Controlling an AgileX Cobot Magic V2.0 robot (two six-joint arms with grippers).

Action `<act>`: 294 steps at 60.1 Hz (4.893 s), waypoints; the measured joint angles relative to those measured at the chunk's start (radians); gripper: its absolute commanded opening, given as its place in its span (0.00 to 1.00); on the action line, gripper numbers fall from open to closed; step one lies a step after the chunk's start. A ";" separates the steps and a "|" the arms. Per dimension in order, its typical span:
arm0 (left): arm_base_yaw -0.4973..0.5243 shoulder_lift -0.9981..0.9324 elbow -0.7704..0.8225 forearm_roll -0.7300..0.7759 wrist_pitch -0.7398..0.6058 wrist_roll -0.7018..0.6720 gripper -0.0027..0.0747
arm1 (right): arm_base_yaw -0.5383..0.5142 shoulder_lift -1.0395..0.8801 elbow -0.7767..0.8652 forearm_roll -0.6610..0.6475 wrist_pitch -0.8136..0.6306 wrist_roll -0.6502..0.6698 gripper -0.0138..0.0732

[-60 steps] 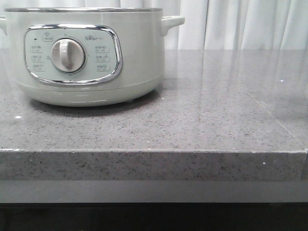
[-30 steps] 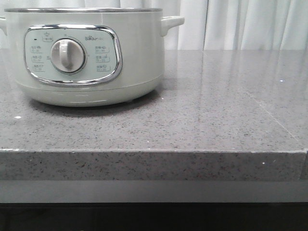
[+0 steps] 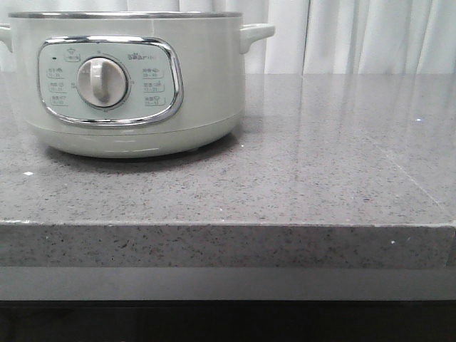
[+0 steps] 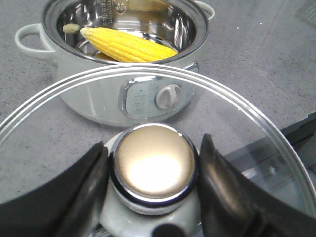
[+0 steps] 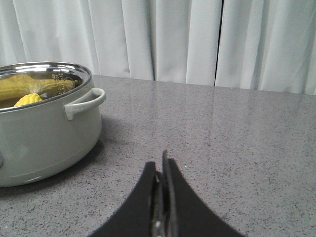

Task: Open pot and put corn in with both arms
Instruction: 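Lower the glass lid back onto the pot with the left gripper, then release the lid knob and raise the left gripper away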

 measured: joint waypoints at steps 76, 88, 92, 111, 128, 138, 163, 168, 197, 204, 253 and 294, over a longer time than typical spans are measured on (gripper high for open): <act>0.000 0.985 -0.629 0.002 -0.253 0.040 0.32 | 0.000 0.000 0.000 0.000 0.000 0.000 0.08; 0.000 0.987 -0.630 0.000 -0.265 0.040 0.32 | 0.000 0.000 0.000 0.000 0.000 0.000 0.08; 0.000 0.987 -0.630 -0.007 -0.265 0.040 0.32 | 0.000 0.000 0.000 0.000 0.000 0.000 0.08; -0.023 1.016 -0.632 -0.018 -0.273 0.044 0.32 | 0.000 0.000 0.000 0.000 0.000 0.000 0.08; -0.023 1.016 -0.632 -0.016 -0.273 0.044 0.32 | 0.000 0.000 0.000 0.000 0.000 0.000 0.08; -0.023 1.017 -0.632 -0.016 -0.273 0.046 0.42 | 0.000 0.000 0.000 0.000 0.000 0.000 0.08; -0.031 0.999 -0.650 -0.016 -0.291 0.050 0.68 | 0.000 0.000 0.000 0.000 0.000 0.000 0.08; -0.031 0.972 -0.652 -0.014 -0.275 0.052 0.67 | 0.000 0.000 0.000 0.000 0.000 0.000 0.08; -0.031 0.728 -0.514 -0.007 -0.312 0.076 0.01 | 0.000 0.000 0.000 0.000 0.000 0.000 0.08; -0.031 0.654 -0.423 -0.007 -0.354 0.078 0.01 | 0.000 0.000 0.000 0.000 0.000 0.000 0.08; -0.031 0.067 0.150 -0.046 -0.548 0.078 0.01 | 0.000 0.000 0.000 0.000 0.000 -0.002 0.08; -0.031 -0.477 0.381 -0.073 -0.548 0.078 0.01 | 0.000 0.000 0.000 0.000 0.000 -0.002 0.08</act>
